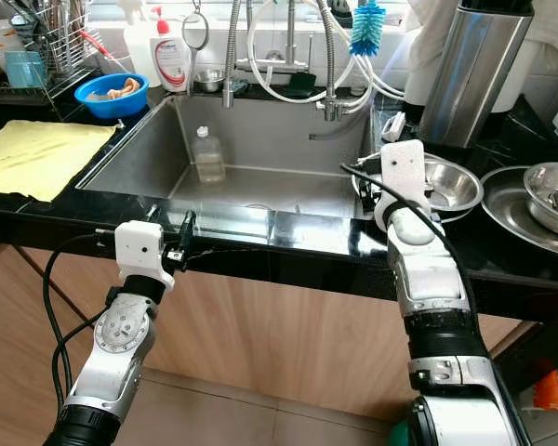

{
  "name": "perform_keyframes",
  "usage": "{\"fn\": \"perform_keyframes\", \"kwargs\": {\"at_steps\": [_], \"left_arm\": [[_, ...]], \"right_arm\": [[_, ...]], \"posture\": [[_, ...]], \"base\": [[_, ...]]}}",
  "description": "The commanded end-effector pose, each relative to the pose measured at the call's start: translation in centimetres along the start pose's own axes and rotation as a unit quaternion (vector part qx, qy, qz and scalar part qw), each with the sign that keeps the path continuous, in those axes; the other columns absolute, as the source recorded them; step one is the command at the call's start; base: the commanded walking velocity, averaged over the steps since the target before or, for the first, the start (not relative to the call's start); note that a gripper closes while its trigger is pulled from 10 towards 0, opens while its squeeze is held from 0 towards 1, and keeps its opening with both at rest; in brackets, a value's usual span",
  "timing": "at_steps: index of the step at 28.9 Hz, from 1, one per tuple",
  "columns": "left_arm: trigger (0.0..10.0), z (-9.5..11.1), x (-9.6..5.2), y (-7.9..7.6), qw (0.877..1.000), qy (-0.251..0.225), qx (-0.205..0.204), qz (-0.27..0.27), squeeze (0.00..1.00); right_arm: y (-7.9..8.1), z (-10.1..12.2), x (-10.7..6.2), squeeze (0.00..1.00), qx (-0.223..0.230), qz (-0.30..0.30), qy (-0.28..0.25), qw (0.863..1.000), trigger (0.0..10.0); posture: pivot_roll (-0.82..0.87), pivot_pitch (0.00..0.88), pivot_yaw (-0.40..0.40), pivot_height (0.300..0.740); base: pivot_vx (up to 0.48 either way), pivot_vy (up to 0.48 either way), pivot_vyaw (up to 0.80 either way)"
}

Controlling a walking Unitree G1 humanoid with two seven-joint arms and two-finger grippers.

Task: Kitchen organization

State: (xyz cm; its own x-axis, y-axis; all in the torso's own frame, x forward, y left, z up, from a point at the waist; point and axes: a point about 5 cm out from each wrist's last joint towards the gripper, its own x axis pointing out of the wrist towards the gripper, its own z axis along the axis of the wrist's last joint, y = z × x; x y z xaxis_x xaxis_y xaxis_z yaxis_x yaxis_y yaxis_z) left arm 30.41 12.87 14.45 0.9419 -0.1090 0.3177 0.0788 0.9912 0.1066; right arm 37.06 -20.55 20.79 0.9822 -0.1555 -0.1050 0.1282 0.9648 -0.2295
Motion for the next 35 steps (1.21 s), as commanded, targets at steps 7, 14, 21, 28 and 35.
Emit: {"fn": "perform_keyframes", "kwargs": {"at_steps": [7,14,21,28,35], "left_arm": [[10.0,0.0,0.1,0.4,1.0,0.002,0.007,0.003,0.0],[10.0,0.0,0.2,0.3,1.0,0.003,0.006,0.0,0.0],[10.0,0.0,0.2,0.3,1.0,0.003,0.005,-0.002,0.0],[10.0,0.0,0.2,0.2,1.0,0.001,0.003,-0.003,0.0],[10.0,0.1,0.1,0.1,1.0,0.0,0.002,-0.006,0.0]], "right_arm": [[-0.6,0.7,0.5,0.0,-0.038,0.007,0.031,0.999,10.0],[-0.7,1.2,1.0,0.0,-0.031,0.005,0.049,0.998,10.0],[-0.8,0.7,1.4,0.0,-0.049,0.006,0.072,0.996,10.0],[-1.4,0.4,1.6,0.0,-0.049,-0.008,0.079,0.996,10.0],[-1.8,0.0,1.7,0.0,-0.047,-0.015,0.086,0.995,8.9]], "posture": [[-0.15,0.0,0.06,0.74],[-0.15,0.0,0.061,0.74],[-0.15,0.0,0.059,0.74],[-0.16,0.0,0.059,0.74],[-0.16,0.0,0.061,0.74]], "base": [[0.0,0.0,0.0],[0.0,0.0,0.0],[0.0,0.0,0.0],[0.0,0.0,0.0],[0.0,0.0,0.0]]}}
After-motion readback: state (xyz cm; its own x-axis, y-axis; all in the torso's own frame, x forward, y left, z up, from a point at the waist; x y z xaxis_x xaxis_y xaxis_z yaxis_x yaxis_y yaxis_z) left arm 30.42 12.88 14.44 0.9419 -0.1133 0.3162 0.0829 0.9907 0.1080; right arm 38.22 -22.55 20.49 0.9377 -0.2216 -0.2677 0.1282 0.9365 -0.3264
